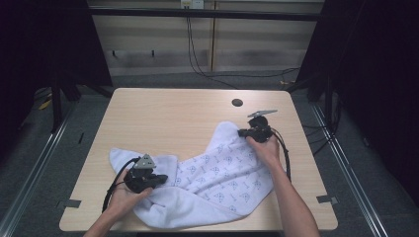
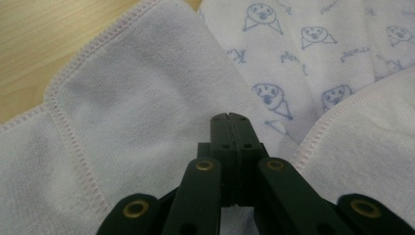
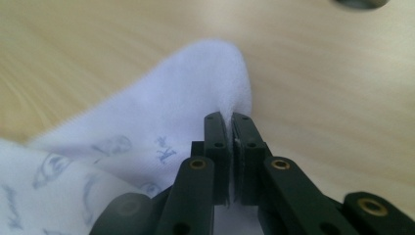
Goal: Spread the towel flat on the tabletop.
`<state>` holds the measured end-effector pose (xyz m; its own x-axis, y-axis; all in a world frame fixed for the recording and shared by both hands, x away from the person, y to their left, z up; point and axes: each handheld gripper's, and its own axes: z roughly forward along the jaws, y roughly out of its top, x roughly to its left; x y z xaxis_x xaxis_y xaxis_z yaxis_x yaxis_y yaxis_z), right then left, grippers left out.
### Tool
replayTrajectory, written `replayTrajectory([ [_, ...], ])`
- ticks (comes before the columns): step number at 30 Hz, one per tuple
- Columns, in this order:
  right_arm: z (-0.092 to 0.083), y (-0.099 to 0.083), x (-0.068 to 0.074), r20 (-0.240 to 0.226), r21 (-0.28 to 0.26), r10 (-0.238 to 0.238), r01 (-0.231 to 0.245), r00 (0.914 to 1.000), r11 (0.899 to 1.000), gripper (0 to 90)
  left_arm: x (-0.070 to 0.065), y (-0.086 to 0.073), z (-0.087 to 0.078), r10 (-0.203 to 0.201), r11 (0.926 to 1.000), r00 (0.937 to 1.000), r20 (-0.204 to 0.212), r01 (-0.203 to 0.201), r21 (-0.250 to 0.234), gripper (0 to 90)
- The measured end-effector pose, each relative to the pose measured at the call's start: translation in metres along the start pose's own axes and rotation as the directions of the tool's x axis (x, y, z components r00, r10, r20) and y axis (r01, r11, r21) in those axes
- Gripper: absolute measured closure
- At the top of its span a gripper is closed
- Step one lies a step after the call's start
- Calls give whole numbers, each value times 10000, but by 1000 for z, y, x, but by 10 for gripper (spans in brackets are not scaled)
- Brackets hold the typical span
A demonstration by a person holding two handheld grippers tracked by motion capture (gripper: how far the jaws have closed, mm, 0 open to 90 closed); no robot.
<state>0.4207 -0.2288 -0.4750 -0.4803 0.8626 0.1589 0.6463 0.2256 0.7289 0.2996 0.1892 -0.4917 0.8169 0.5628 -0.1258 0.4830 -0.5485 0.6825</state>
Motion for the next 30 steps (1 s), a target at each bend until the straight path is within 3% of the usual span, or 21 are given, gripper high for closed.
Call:
replayTrajectory([
  [2,-13,9,-11,86,-676,431,-424,9990,9968,868,0,0,0,43,10000,10000,-31,-43,12,900],
  [5,-33,19,-21,526,-1546,692,-603,9962,9861,851,-2,0,1,85,10000,10000,32,-85,8,899],
  [6,-33,19,-21,526,-1546,692,-603,9962,9861,851,-4,0,1,55,10000,10000,17,-55,-49,899],
  [8,-34,18,-25,276,-1232,880,-840,9957,9888,678,-5,0,1,52,10000,9999,86,-53,8,860],
  [9,-34,13,-23,519,-718,570,-532,9970,9960,623,-5,0,0,-12,10000,9999,130,12,-15,846],
  [10,-37,9,-22,565,-705,473,-433,9973,9966,603,-5,0,-1,-71,9999,9998,179,72,-93,837],
  [14,-49,-7,-19,302,-656,505,-485,9983,9967,579,0,2,-6,-156,9992,9998,130,161,-367,814],
  [16,-60,-21,-15,265,-401,245,-234,9993,9989,575,8,5,-10,-377,9976,9992,-106,371,-591,783],
  [17,-73,-38,-12,313,-108,93,-90,9995,9999,574,12,6,-11,-433,9970,9987,-261,415,-660,772],
  [19,-79,-47,-13,277,-35,163,-162,9995,9999,574,19,9,-12,-516,9967,9977,-448,486,-656,762],
  [22,-98,-72,-20,797,276,327,-350,9963,9990,555,30,13,-9,-797,9941,9950,-595,750,-782,738],
  [23,-105,-87,-24,977,440,680,-726,9929,9964,533,33,14,-7,-843,9941,9942,-661,795,-732,690],
  [25,-106,-93,-24,1094,641,588,-661,9923,9958,530,39,18,0,-638,9965,9939,-900,585,-597,672],
  [27,-108,-102,-21,1461,846,372,-500,9886,9952,510,42,21,6,-825,9947,9917,-988,759,-689,636],
  [28,-109,-108,-17,1319,779,548,-655,9898,9948,526,43,20,8,-967,9939,9915,-865,916,-615,652],
  [29,-109,-108,-17,1319,779,548,-655,9898,9948,526,42,19,11,-740,9970,9934,-878,717,-284,652],
  [30,-110,-110,-14,1518,1046,424,-587,9875,9928,558,40,18,12,-420,9991,9925,-1144,413,-80,674],
])
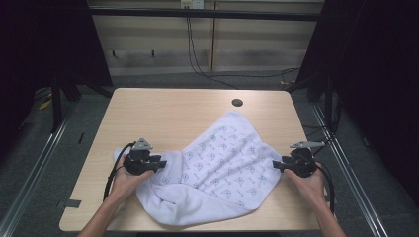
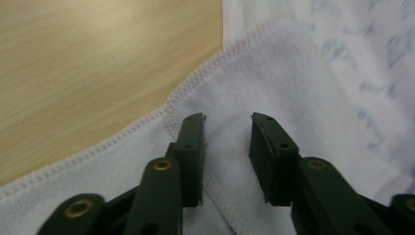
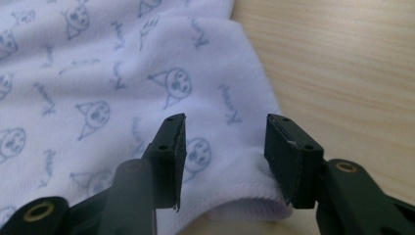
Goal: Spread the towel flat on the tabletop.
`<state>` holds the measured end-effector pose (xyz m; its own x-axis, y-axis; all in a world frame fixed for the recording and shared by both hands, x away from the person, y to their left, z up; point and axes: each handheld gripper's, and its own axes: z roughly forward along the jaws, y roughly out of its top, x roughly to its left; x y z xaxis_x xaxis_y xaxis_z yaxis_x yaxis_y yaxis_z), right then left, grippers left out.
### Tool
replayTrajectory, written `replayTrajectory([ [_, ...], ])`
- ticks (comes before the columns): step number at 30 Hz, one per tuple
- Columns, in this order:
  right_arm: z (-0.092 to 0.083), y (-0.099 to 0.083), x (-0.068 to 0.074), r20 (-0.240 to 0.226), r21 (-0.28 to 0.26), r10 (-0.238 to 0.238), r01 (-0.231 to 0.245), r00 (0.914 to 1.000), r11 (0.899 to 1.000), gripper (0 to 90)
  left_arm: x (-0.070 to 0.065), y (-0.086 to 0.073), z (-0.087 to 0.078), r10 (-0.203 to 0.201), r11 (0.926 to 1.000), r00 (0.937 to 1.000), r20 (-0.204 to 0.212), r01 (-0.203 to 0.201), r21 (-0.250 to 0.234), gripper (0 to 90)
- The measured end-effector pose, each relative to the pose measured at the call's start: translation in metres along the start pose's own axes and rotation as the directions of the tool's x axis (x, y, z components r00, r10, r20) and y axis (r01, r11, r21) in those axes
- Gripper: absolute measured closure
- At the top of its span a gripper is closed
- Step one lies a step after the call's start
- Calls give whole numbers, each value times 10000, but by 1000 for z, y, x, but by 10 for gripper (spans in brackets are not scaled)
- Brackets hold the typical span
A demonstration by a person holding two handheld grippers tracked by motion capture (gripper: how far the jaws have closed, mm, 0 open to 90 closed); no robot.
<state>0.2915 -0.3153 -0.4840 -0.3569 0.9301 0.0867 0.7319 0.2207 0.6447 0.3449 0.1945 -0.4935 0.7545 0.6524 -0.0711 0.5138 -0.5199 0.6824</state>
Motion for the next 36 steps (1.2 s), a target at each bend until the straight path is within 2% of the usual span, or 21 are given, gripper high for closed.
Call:
replayTrajectory([
  [1,2,-3,5,436,449,-195,175,9989,9988,606,-2,-1,-1,100,9999,9999,11,-100,1,718],
  [4,5,-5,7,583,510,-262,232,9980,9984,637,-3,-4,-7,132,9996,9999,88,-134,230,753],
  [7,9,2,5,490,529,-309,283,9983,9982,792,-10,-12,-15,258,9990,9996,96,-261,374,780],
  [9,15,8,2,424,440,-263,245,9988,9987,821,-15,-20,-23,50,9995,9994,340,-60,317,788],
  [11,25,18,-2,469,310,-81,66,9989,9995,838,-18,-30,-28,-232,9997,9960,864,222,121,793],
  [13,39,32,-5,556,162,-11,2,9985,9999,842,-19,-36,-31,-420,9990,9876,1514,438,-90,795],
  [14,55,50,-8,730,-14,183,-183,9972,9998,842,-20,-37,-31,-455,9988,9854,1638,482,-122,795],
  [15,55,50,-8,730,-14,183,-183,9972,9998,842,-21,-37,-32,-514,9985,9832,1749,543,-119,795],
  [16,69,68,-9,816,-274,105,-83,9966,9996,831,-22,-36,-32,-435,9989,9838,1741,461,-113,795],
  [18,76,82,-6,1164,-628,154,-81,9931,9980,737,-28,-35,-31,-245,9997,9844,1742,250,-8,798],
  [19,75,87,-4,1127,-1018,392,-277,9929,9944,668,-31,-34,-30,-187,9998,9846,1740,190,0,802],
  [20,75,87,-4,1127,-1018,392,-277,9929,9944,668,-34,-34,-31,-28,10000,9862,1658,27,5,802],
  [22,67,91,7,410,-1670,401,-327,9984,9854,633,-39,-35,-31,-45,10000,9858,1680,54,-47,822],
  [23,57,90,27,-120,-1471,-462,440,9989,9881,599,-40,-35,-32,-29,10000,9858,1677,38,-53,844],
  [24,57,90,27,-120,-1471,-462,440,9989,9881,599,-41,-35,-32,-31,10000,9863,1652,34,-18,844],
  [25,52,85,38,-670,-1345,-693,598,9953,9891,602,-40,-35,-33,-63,10000,9852,1712,75,-64,857],
  [27,43,70,62,-1458,-1034,-1196,1051,9821,9891,614,-40,-34,-36,-182,9995,9839,1777,222,-209,869],
  [29,36,50,83,-1933,-558,-1572,1492,9685,9872,623,-38,-33,-40,-453,9974,9801,1931,552,-465,870],
  [32,28,19,103,-2275,29,-1835,1891,9563,9819,613,-32,-29,-46,-674,9924,9794,1902,854,-881,864],
  [34,27,7,108,-2101,339,-2459,2584,9462,9654,624,-26,-26,-47,-875,9882,9776,1917,1095,-1072,863],
  [36,27,4,105,-2027,101,-2563,2638,9451,9645,666,-23,-23,-45,-911,9874,9773,1915,1136,-1098,865],
])
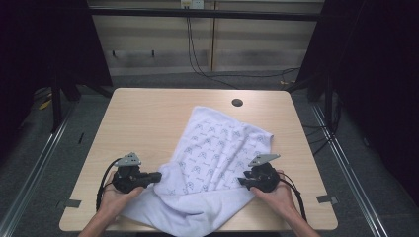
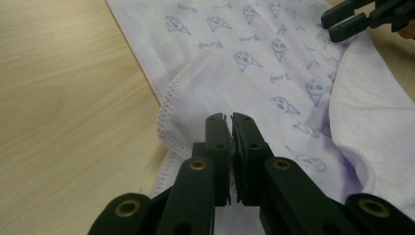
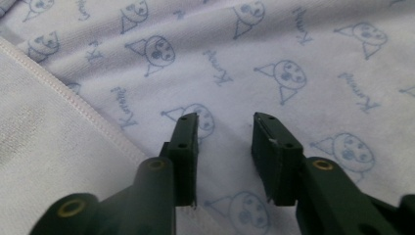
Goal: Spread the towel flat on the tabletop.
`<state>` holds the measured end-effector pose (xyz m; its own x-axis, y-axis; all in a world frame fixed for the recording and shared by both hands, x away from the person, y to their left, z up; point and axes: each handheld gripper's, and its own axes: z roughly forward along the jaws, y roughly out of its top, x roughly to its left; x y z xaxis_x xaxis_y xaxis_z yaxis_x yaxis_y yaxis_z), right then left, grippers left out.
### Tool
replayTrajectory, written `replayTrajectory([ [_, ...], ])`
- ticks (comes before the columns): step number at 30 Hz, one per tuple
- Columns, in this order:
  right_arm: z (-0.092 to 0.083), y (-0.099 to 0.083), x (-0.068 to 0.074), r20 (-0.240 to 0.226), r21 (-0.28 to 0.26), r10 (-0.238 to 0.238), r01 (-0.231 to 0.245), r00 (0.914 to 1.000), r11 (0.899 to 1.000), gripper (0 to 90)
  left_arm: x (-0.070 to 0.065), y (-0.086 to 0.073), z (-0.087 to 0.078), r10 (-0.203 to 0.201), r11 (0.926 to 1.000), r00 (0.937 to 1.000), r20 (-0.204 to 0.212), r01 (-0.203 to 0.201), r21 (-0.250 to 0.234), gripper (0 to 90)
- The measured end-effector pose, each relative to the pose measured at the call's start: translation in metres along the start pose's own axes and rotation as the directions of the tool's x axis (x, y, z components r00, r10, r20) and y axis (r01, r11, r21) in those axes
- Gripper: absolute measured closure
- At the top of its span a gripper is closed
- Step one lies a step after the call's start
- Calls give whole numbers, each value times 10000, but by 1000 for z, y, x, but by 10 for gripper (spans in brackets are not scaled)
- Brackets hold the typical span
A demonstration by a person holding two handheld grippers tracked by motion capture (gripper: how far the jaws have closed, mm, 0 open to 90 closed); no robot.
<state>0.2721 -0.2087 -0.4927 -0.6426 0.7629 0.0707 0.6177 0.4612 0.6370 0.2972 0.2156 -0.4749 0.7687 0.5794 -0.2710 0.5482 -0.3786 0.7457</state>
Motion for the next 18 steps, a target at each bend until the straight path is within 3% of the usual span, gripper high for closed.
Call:
replayTrajectory([
  [2,2,3,-9,212,-14,27,-27,9998,10000,673,-1,3,4,37,10000,9998,173,-37,-14,871],
  [3,5,6,-22,503,-113,169,-164,9986,9998,693,-3,5,6,141,9999,9997,198,-142,55,879],
  [6,7,9,-35,739,-153,185,-174,9971,9997,798,-8,9,15,243,9996,9991,349,-249,150,880],
  [7,9,10,-42,682,-270,327,-309,9971,9992,868,-9,10,19,232,9996,9988,426,-240,178,879],
  [8,10,11,-50,619,-304,518,-500,9967,9983,883,-11,11,22,218,9996,9985,500,-227,177,876],
  [10,12,14,-64,709,-415,717,-689,9949,9968,892,-14,13,26,256,9994,9979,593,-269,220,850],
  [12,12,15,-76,1160,-449,879,-832,9894,9955,895,-17,15,27,111,9998,9987,490,-118,129,761],
  [15,10,12,-96,1274,-651,1385,-1311,9821,9892,895,-16,15,22,126,9999,9998,151,-127,38,641],
  [18,8,10,-105,1053,-740,1762,-1690,9787,9828,848,-13,14,11,-10,10000,10000,-16,10,-72,622],
])
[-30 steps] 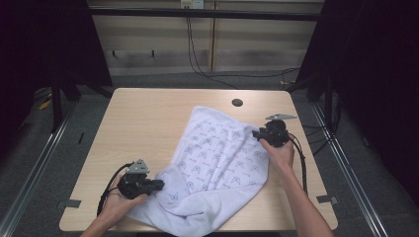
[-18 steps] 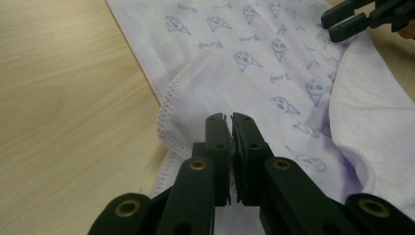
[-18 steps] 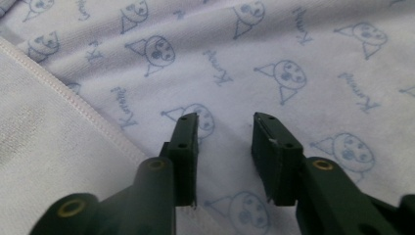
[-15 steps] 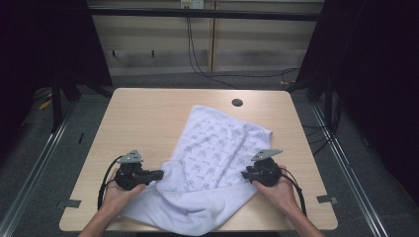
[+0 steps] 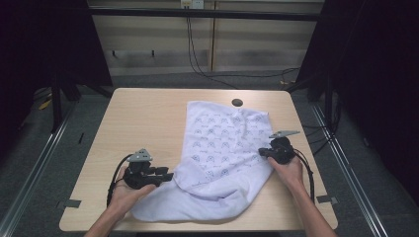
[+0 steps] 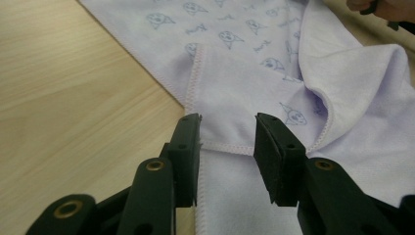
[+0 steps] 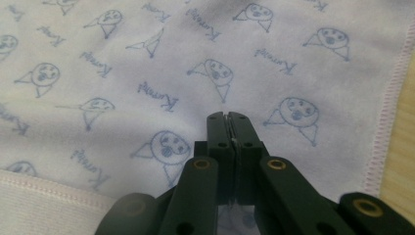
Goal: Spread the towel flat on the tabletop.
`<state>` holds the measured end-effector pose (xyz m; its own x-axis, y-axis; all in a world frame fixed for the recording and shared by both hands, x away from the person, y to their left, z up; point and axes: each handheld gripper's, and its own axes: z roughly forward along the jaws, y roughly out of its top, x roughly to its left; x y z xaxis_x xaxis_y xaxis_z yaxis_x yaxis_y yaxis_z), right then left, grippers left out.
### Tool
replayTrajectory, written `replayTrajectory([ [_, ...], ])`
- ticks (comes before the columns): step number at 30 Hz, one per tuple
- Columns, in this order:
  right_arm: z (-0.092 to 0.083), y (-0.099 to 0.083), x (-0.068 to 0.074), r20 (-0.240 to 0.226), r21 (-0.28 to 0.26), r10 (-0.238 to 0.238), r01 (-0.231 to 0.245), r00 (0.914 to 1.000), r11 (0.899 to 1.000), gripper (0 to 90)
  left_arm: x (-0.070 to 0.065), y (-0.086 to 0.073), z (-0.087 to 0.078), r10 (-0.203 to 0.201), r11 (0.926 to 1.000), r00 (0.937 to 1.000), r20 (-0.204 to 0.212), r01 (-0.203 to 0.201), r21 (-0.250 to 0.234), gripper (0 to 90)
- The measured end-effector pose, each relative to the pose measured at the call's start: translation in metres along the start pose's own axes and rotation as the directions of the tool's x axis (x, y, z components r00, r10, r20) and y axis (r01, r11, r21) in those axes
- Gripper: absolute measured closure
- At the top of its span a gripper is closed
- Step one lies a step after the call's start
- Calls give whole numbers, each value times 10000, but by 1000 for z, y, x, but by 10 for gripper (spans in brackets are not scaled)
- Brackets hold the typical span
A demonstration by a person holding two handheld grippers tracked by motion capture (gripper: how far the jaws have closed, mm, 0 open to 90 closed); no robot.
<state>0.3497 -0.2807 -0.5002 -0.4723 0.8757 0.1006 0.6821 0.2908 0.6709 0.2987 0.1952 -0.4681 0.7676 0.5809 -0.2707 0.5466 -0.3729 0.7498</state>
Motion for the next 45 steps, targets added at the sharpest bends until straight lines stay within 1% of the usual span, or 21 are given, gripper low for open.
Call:
replayTrajectory([
  [2,-5,1,7,17,-196,123,-123,9999,9997,747,2,-4,-10,-47,10000,10000,15,47,-11,624],
  [5,-19,7,36,-672,-623,-212,170,9975,9979,726,9,-19,-21,-49,9997,10000,32,48,219,687],
  [8,-24,14,80,-1927,-997,-767,582,9783,9933,754,17,-32,-23,-285,9971,9996,8,284,711,749],
  [10,-19,18,113,-2593,-884,-1210,1012,9582,9909,790,18,-36,-21,-160,9945,9998,118,147,1040,750],
  [12,-10,22,144,-3320,-820,-1721,1534,9275,9848,857,17,-38,-17,24,9927,9993,367,-68,1205,743],
  [13,-5,28,170,-3928,-890,-2114,1918,8950,9774,845,17,-38,-14,116,9915,9985,542,-186,1292,727],
  [14,-5,28,170,-3928,-890,-2114,1918,8950,9774,845,15,-39,-11,169,9893,9988,461,-233,1438,727],
  [15,2,35,191,-4446,-827,-2425,2301,8623,9697,781,13,-39,-8,242,9882,9991,335,-290,1505,713],
  [17,11,40,207,-4738,-773,-2565,2504,8425,9651,756,9,-39,-5,270,9881,9990,348,-319,1502,695],
  [22,32,37,231,-4994,-268,-2850,3142,8181,9490,681,1,-38,0,627,9868,9980,-9,-619,1494,782],
  [26,43,25,240,-4525,135,-3260,3719,8301,9282,644,-3,-36,3,975,9820,9952,86,-976,1619,862],
  [28,43,22,237,-4377,-117,-3353,3677,8343,9299,790,-2,-36,3,854,9832,9963,133,-864,1611,880],
  [29,41,21,231,-4414,-268,-3100,3329,8421,9426,885,-2,-36,2,840,9836,9964,69,-840,1596,890],
  [35,16,25,210,-4301,-1019,-2651,2453,8630,9641,890,1,-36,0,669,9878,9977,-130,-643,1419,894],
  [37,-4,26,193,-4143,-1398,-2374,1964,8786,9705,891,3,-34,-1,554,9898,9985,-46,-543,1317,894],
  [38,-25,23,172,-3609,-1741,-2137,1596,9078,9717,890,4,-31,0,459,9914,9989,-115,-442,1232,894],
  [39,-25,23,172,-3609,-1741,-2137,1596,9078,9717,890,4,-31,0,459,9914,9989,-115,-442,1232,894],
  [40,-34,19,159,-3505,-1860,-1844,1247,9182,9746,891,4,-29,0,404,9938,9991,-149,-387,1043,894],
  [41,-50,8,134,-3057,-1916,-1325,754,9429,9786,891,4,-26,1,389,9947,9992,-110,-377,962,894],
  [44,-58,-7,111,-2613,-1729,-792,341,9620,9843,891,6,-12,8,339,9970,9994,37,-341,697,894],
  [45,-61,-22,92,-2226,-1414,-302,-16,9744,9900,890,5,-6,13,545,9958,9985,-10,-543,735,894],
])
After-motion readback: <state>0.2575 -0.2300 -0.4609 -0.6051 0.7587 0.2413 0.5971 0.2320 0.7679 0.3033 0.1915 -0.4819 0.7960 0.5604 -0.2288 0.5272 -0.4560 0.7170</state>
